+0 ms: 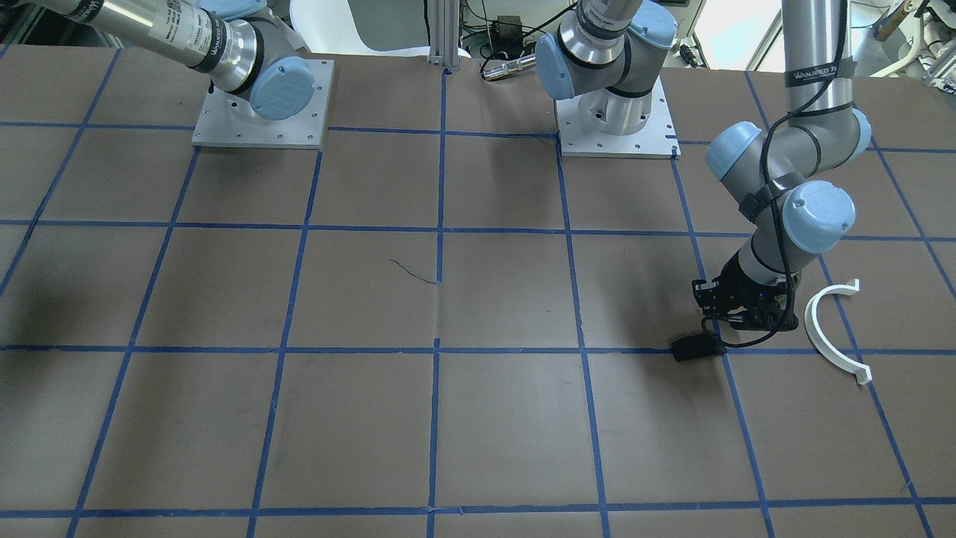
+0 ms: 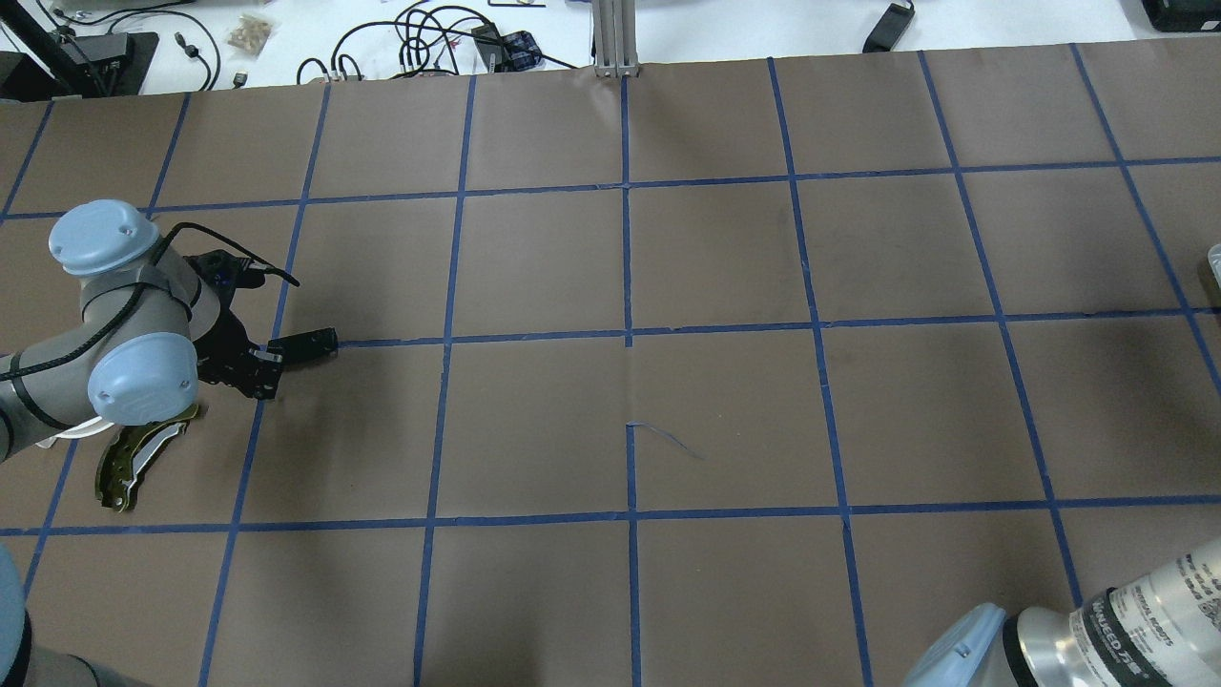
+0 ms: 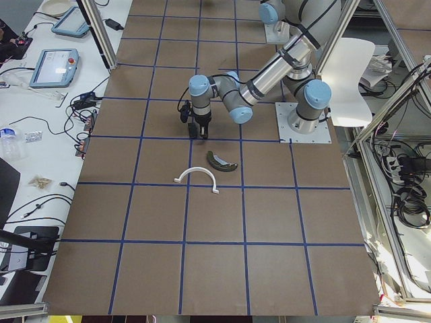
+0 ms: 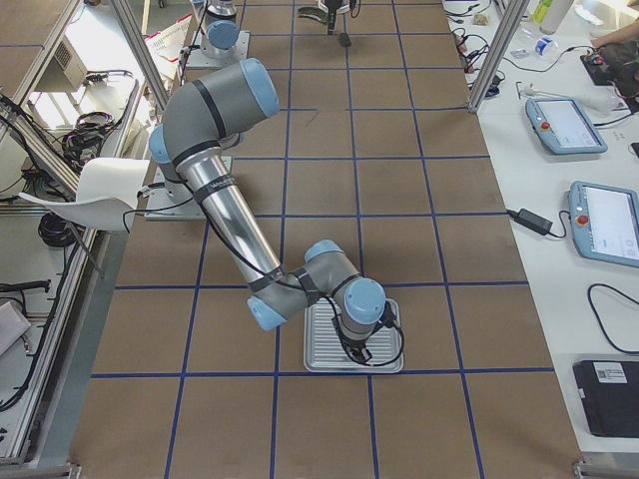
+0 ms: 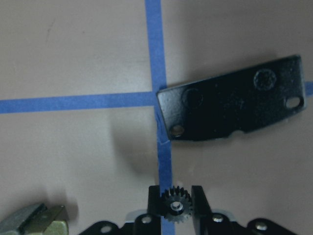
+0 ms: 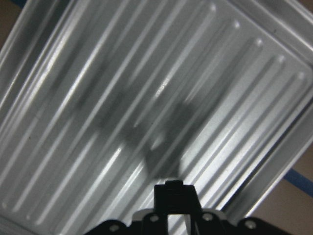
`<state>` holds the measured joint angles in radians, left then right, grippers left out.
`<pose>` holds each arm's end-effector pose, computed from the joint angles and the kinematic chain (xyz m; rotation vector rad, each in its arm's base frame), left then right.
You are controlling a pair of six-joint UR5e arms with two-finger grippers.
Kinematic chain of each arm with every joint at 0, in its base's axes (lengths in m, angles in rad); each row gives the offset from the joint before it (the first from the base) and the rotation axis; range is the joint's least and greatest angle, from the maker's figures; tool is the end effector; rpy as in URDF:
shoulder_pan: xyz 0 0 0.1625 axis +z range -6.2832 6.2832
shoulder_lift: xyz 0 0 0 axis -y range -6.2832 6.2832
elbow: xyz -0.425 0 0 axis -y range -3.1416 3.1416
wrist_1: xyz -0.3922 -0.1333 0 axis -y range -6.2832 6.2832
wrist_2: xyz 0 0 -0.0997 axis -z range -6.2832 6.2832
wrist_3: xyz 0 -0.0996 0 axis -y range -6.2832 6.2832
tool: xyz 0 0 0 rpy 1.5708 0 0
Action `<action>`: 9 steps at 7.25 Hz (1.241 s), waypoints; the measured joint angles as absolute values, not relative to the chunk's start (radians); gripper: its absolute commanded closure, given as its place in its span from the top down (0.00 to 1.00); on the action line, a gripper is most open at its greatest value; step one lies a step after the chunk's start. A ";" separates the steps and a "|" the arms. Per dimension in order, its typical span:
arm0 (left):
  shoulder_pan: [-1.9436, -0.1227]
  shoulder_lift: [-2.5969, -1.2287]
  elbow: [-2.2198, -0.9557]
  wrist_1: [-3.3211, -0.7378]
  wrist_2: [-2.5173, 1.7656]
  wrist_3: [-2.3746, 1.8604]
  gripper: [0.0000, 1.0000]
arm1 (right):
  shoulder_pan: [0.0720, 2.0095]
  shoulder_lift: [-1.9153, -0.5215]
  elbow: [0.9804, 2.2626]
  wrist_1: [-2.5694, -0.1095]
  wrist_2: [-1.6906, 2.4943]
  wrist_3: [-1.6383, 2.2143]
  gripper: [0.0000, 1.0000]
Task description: Place bearing gear from tray to pile
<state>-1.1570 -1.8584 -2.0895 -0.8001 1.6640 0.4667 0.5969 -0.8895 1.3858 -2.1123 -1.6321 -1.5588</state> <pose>0.0827 -0.4968 0.1843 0.0838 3.0693 0.1105 -0.5212 -0.5080 0.2111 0.8857 -2.9492 -0.0692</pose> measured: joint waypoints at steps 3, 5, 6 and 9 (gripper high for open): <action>-1.169 -1.842 -2.051 -0.866 1.663 0.429 1.00 | 0.680 -1.031 1.399 -1.875 -1.604 -1.349 0.00; -1.261 -1.776 -1.880 -1.151 1.664 0.326 1.00 | 0.802 -1.157 1.436 -1.748 -1.581 -1.115 0.00; -1.344 -1.743 -1.763 -1.314 1.661 0.237 1.00 | 0.881 -1.228 1.481 -1.726 -1.568 -0.988 0.00; -1.566 -1.663 -1.538 -1.542 1.647 0.097 1.00 | 1.121 -1.382 1.667 -1.739 -1.515 -0.601 0.00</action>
